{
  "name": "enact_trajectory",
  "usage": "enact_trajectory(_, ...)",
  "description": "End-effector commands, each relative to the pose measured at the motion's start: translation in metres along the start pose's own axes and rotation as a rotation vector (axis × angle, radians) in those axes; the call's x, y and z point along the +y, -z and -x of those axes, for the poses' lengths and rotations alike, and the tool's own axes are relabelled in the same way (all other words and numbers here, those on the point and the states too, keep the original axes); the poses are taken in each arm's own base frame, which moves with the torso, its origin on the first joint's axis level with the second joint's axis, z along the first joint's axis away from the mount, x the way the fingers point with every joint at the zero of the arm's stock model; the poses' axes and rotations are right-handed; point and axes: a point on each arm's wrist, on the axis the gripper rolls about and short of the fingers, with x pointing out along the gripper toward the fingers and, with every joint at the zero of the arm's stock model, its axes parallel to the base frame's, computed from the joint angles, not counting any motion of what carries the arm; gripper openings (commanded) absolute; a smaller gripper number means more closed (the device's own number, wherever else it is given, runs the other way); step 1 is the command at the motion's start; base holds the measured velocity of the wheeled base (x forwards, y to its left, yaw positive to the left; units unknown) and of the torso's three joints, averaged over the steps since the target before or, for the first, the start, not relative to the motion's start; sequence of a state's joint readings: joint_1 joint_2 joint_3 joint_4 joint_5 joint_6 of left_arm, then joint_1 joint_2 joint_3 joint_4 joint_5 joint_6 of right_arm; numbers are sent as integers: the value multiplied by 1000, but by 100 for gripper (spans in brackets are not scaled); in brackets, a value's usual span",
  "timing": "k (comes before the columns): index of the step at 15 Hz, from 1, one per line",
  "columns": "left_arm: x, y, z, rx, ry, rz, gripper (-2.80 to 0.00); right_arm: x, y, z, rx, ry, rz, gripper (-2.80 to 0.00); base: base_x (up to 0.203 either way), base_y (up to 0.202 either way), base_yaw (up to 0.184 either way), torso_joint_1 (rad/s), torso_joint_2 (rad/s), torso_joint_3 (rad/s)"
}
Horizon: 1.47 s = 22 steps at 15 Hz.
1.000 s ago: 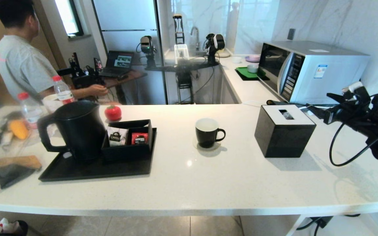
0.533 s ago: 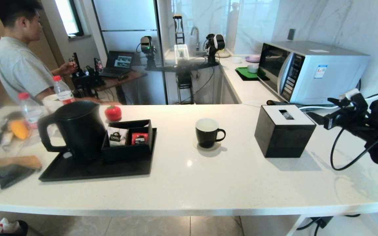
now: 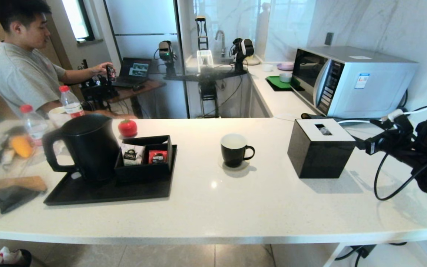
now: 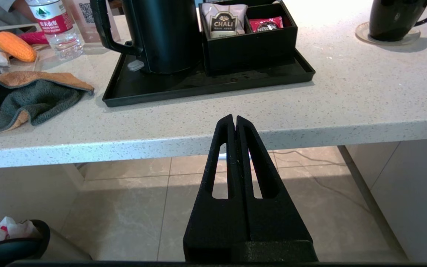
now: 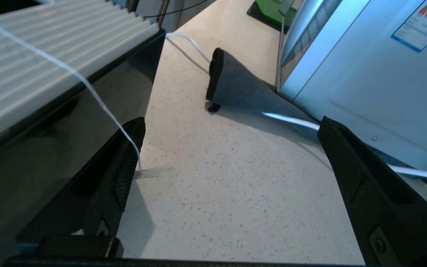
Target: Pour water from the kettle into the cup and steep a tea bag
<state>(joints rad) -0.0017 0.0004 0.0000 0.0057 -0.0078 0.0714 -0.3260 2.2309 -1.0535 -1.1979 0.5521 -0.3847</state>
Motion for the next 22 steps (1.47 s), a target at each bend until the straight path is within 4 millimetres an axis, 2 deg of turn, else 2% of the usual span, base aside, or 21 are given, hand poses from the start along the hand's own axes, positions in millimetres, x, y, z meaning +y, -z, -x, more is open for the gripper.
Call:
enact_trajectory(1, 0, 0, 0, 0, 0, -1, -280, 7, 7, 4, 17, -16, -9, 0, 0, 0, 0, 0, 0, 0)
enact_trajectory(6, 0, 0, 0, 0, 1, -1, -280, 19, 15, 11, 38, -85, -6, 0, 0, 0, 0, 0, 0, 0)
enact_trajectory(11, 0, 0, 0, 0, 1, -1, -280, 21, 21, 21, 74, -88, -30, 0, 0, 0, 0, 0, 0, 0)
enact_trajectory(15, 0, 0, 0, 0, 1, -1, -280, 16, 24, 39, 114, -70, -56, 0, 0, 0, 0, 0, 0, 0)
enact_trajectory(19, 0, 0, 0, 0, 0, -1, -280, 19, 30, 58, 167, -61, -92, 0, 0, 0, 0, 0, 0, 0)
enact_trajectory(22, 0, 0, 0, 0, 0, -1, -280, 5, 34, 68, 182, -12, -94, 0, 0, 0, 0, 0, 0, 0)
